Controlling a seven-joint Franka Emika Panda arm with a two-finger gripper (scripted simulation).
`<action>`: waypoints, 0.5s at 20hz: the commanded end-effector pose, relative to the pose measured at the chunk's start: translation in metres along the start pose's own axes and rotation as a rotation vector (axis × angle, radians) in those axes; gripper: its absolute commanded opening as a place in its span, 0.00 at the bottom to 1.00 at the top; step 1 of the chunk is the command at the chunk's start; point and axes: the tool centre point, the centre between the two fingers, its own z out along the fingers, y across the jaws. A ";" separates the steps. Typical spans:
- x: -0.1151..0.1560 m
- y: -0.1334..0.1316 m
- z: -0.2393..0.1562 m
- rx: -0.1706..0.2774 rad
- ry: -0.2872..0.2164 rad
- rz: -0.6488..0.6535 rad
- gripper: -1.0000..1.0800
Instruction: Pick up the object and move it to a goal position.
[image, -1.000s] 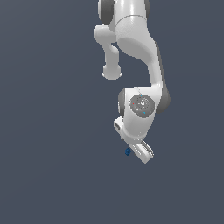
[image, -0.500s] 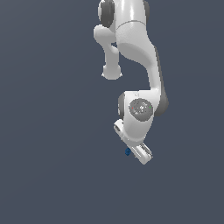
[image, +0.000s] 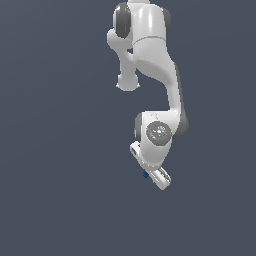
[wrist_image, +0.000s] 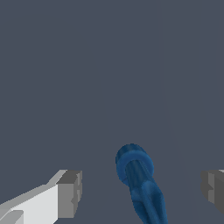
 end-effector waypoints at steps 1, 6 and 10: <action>0.001 -0.001 -0.001 0.002 0.001 0.000 0.96; 0.001 -0.001 -0.001 0.002 0.001 0.000 0.00; 0.001 -0.001 -0.001 0.002 0.001 0.000 0.00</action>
